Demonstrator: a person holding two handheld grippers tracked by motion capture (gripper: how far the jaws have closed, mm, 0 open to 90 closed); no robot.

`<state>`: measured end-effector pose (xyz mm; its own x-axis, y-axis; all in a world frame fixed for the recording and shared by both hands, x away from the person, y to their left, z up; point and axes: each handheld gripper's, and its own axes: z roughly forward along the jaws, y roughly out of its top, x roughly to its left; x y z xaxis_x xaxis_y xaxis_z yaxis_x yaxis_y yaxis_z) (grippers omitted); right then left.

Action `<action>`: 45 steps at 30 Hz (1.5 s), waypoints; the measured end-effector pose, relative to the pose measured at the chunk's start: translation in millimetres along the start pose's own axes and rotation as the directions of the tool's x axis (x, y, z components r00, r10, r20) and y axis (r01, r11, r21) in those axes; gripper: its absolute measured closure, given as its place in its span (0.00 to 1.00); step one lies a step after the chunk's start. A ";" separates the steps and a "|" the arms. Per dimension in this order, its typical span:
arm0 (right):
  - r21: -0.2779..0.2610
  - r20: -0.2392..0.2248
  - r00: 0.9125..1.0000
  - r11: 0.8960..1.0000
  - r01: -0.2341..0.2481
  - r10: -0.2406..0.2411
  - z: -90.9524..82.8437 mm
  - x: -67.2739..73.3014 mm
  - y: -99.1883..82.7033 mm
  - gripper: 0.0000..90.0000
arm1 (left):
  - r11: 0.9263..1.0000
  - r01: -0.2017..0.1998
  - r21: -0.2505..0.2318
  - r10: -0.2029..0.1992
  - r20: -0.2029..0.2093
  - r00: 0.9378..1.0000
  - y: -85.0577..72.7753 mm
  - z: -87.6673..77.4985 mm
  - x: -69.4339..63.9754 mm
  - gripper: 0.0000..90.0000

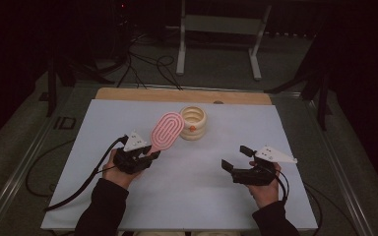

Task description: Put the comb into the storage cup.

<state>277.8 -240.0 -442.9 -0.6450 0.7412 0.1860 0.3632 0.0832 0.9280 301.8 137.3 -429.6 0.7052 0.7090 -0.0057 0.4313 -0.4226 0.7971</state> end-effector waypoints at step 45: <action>0.062 -0.193 0.981 0.998 0.025 -0.012 98.1 61.7 59.3 0.09 | 0.996 -0.071 -0.056 0.071 0.010 0.997 0.9 3.4 -18.4 0.79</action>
<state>325.6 -124.0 -408.0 -0.7670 0.5978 0.2332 0.3879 0.1424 0.9106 291.1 121.9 -430.9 0.7399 0.6712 0.0452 0.3479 -0.4392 0.8283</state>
